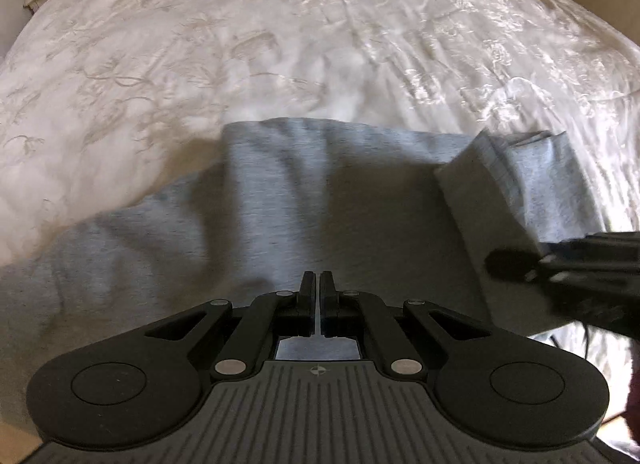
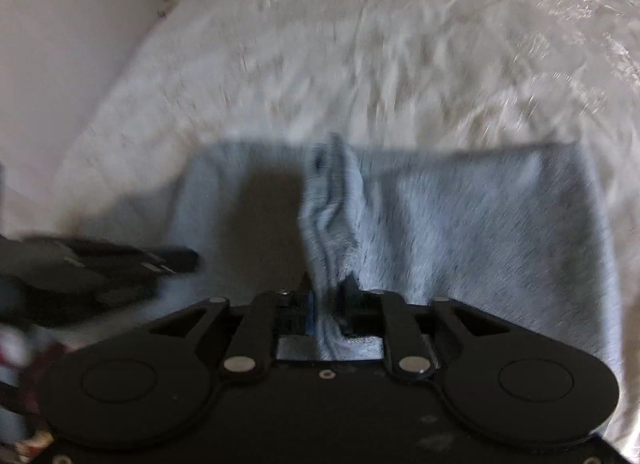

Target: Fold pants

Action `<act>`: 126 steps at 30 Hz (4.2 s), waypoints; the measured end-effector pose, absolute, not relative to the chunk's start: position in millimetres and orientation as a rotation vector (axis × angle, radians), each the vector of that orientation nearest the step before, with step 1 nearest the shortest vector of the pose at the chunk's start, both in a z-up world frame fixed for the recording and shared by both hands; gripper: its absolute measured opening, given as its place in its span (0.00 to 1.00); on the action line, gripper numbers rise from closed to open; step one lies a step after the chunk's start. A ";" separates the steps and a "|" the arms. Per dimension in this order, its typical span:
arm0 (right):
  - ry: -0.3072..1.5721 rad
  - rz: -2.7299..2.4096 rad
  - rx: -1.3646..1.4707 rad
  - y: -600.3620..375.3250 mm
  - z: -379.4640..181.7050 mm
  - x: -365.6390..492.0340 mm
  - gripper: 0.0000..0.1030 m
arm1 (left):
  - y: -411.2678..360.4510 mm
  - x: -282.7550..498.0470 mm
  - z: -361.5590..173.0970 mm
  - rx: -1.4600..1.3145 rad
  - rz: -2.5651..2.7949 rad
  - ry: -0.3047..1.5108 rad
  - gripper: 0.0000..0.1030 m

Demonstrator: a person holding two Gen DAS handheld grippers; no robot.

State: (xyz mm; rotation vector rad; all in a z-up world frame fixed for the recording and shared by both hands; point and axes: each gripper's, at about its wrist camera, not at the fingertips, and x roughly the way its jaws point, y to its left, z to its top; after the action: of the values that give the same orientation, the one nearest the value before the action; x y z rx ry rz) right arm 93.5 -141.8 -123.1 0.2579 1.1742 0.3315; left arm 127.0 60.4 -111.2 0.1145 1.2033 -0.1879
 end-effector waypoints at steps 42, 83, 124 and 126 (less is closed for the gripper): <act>1.282 0.080 0.267 -274.2 -177.7 134.2 0.10 | 64.4 63.7 -109.9 -0.071 -0.034 1.187 0.19; 1.152 0.188 0.283 -46.3 -89.8 98.0 0.41 | 303.3 168.8 -164.8 -0.137 -0.202 1.258 0.99; 1.357 0.263 0.144 12.9 -143.5 89.3 0.19 | 351.4 -5.1 -133.9 -0.442 -0.118 1.096 0.94; 1.350 0.259 0.143 10.8 -145.0 75.5 0.24 | 354.6 -19.5 -131.2 -0.482 -0.106 1.087 0.94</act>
State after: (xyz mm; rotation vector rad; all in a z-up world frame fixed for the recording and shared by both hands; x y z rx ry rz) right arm 75.5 10.8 -145.0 0.1434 1.3505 0.2589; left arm -19.5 354.6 -131.2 -0.4820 1.0870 -0.1060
